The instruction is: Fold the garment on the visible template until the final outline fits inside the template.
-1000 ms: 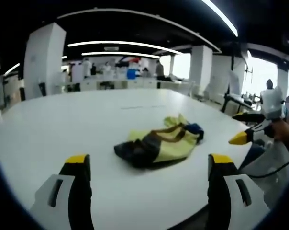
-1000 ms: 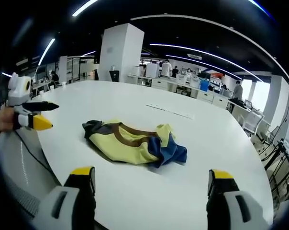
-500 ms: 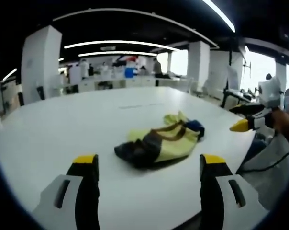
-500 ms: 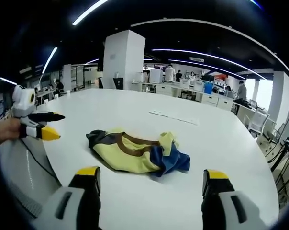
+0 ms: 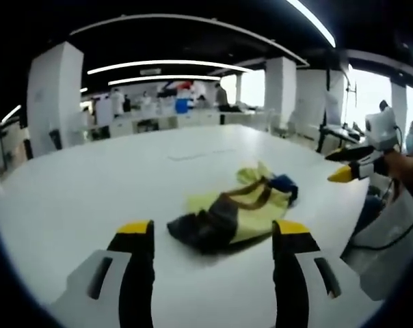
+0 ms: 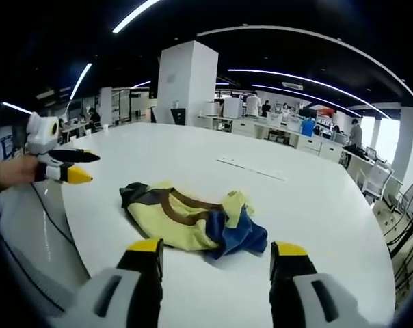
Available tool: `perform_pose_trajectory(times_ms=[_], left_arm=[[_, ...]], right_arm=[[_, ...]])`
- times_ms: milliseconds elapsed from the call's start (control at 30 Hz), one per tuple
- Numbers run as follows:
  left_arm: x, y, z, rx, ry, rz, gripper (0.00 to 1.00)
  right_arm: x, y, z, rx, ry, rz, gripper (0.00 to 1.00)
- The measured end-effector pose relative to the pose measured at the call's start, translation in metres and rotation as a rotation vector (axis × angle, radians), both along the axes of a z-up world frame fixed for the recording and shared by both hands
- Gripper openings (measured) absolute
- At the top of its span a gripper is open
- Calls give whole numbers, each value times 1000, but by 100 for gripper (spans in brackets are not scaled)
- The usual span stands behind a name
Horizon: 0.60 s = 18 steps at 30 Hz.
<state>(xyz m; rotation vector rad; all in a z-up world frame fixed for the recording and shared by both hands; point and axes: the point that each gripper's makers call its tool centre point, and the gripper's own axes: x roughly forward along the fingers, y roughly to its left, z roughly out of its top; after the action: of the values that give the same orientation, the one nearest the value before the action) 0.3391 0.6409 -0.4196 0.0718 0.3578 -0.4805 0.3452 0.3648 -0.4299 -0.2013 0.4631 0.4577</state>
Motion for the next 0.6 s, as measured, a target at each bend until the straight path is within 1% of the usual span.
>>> perform_pose_trajectory(times_ms=[100,167,200,267,300,400,500,567,600], left_arm=[[6,0,-6,1,25,-4,61],[12,1,-9,-3,31,-1,58],[12,0,-9,-2,33,-4,57],[20,0,-11,2,42,-5,54],[21,0,-12,1,44,-6,53],[29,-5,-13,1,41,-17,52],[39,-9,-21,-1,61,-25,50],[41,-16,-22,-6,71,-30,47],[43,-16,-24,-7,74,-30,44]], right_arm=[[7,-1,-3,-3,5,12,55],[11,-1,-4,2,9,17,54],[13,0,-5,3,14,20,52],[14,3,-9,8,36,48,44],[14,4,-9,9,38,51,42],[22,7,-16,33,54,59,36],[30,9,-20,42,67,65,34],[36,10,-22,43,72,69,33],[39,10,-23,43,72,70,32]])
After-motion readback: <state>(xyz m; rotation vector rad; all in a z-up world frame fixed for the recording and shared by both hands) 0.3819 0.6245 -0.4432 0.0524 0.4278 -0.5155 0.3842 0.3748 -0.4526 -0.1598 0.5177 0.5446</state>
